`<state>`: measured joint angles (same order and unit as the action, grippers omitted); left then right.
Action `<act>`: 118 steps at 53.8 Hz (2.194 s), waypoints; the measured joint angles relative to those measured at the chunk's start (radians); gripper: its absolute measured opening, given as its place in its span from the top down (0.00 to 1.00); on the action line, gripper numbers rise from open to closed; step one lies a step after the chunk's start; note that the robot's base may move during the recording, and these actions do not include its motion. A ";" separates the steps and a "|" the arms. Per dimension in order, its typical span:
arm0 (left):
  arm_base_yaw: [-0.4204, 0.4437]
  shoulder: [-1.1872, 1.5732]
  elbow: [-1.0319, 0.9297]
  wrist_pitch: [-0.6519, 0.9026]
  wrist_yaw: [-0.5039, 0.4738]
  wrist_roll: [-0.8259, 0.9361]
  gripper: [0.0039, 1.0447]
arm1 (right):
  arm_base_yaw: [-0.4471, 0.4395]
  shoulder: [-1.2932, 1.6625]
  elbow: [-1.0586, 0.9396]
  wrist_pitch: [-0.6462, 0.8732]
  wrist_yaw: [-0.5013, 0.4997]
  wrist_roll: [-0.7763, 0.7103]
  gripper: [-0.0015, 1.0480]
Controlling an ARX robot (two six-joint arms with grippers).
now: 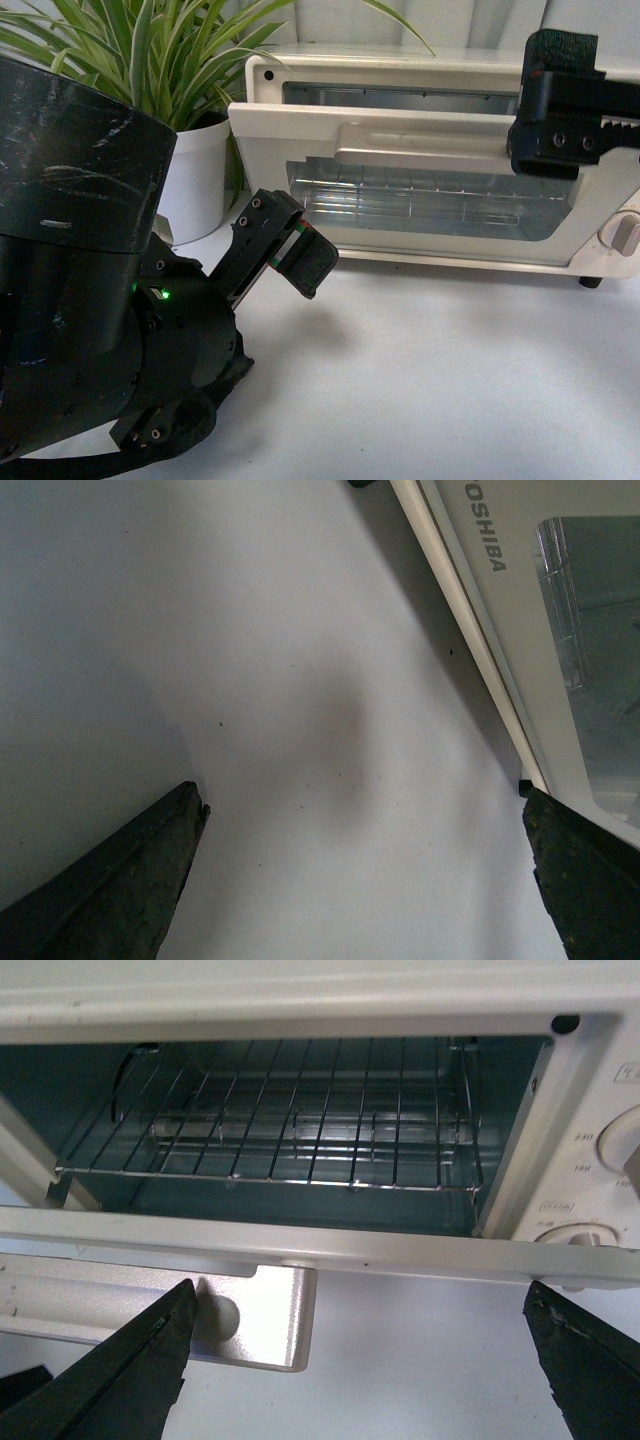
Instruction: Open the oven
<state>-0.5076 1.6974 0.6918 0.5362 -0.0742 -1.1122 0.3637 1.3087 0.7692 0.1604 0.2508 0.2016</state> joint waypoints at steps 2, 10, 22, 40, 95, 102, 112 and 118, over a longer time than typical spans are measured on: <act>0.000 0.000 0.000 0.000 0.000 0.000 0.06 | 0.001 -0.008 -0.018 0.009 -0.002 0.000 0.09; 0.000 0.000 0.000 0.000 0.000 0.000 0.06 | 0.007 -0.030 -0.073 0.031 -0.015 0.000 0.09; 0.000 0.000 0.000 0.000 -0.001 0.000 0.06 | 0.029 -0.047 -0.144 0.052 -0.037 -0.001 0.09; 0.000 -0.001 -0.002 -0.001 0.000 0.006 0.06 | 0.048 -0.075 -0.196 0.055 -0.043 -0.016 0.09; -0.041 -0.023 -0.019 -0.093 -0.232 0.669 0.06 | -0.082 -0.400 -0.310 -0.082 -0.137 -0.003 0.09; -0.053 -0.022 -0.028 -0.092 -0.271 0.784 0.06 | -0.082 -0.400 -0.316 -0.079 -0.137 -0.003 0.09; -0.066 -0.014 -0.037 -0.076 -0.323 0.928 0.06 | -0.083 -0.402 -0.327 -0.073 -0.138 -0.004 0.09; -0.077 -0.008 -0.037 -0.072 -0.343 1.014 0.06 | -0.085 -0.406 -0.341 -0.069 -0.140 -0.007 0.09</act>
<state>-0.5850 1.6894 0.6544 0.4641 -0.4175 -0.0982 0.2783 0.9024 0.4282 0.0910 0.1108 0.1944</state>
